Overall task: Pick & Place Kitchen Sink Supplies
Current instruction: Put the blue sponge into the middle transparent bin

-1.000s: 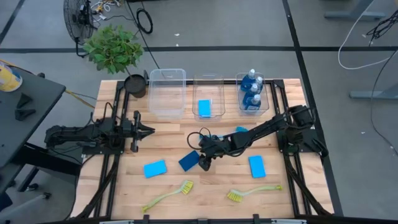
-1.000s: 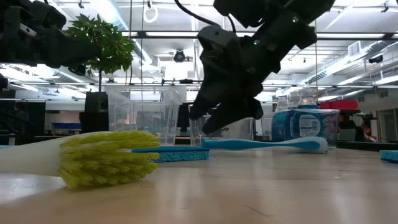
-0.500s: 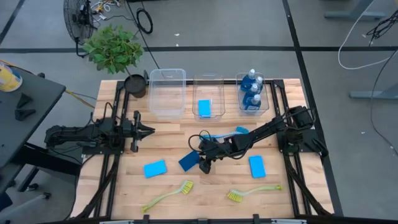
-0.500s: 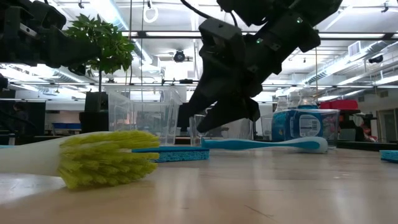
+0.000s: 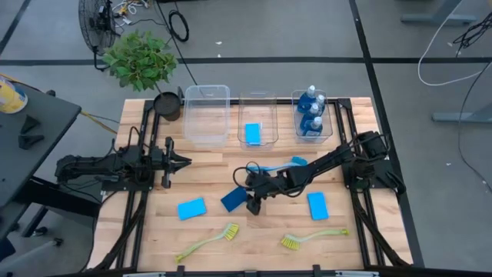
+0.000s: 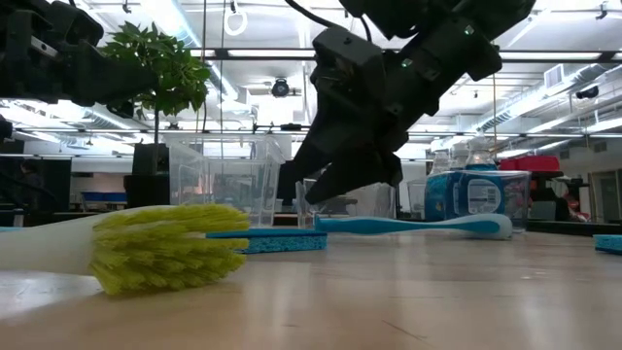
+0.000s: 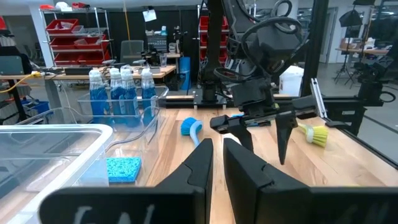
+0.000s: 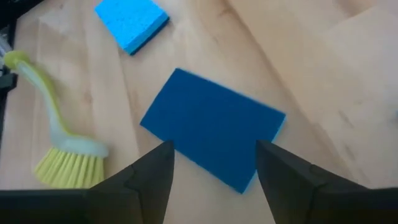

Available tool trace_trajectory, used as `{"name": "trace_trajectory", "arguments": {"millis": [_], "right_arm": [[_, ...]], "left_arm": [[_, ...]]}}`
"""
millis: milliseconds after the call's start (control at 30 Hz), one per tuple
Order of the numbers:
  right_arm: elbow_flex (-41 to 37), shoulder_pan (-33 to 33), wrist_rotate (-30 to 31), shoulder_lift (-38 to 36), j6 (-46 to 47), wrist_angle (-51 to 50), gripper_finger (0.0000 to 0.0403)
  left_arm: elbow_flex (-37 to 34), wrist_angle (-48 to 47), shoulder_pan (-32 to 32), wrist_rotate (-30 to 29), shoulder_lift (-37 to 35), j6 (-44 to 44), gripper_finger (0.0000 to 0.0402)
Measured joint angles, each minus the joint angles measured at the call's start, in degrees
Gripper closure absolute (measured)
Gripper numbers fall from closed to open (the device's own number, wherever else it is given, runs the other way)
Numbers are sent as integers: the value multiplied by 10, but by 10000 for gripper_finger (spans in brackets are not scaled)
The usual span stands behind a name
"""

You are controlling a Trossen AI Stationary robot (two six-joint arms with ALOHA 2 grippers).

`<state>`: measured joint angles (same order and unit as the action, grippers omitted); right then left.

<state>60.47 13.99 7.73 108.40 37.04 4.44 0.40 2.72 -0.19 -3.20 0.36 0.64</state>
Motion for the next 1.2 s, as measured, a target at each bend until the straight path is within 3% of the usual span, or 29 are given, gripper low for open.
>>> {"name": "trace_trajectory", "arguments": {"millis": [300,1200], "right_arm": [[0,-2,95,0,3,11,179],[0,12,176,66,15,85,179]], "left_arm": [[0,0,0,0,0,0,358],[0,0,0,0,0,0,358]]}}
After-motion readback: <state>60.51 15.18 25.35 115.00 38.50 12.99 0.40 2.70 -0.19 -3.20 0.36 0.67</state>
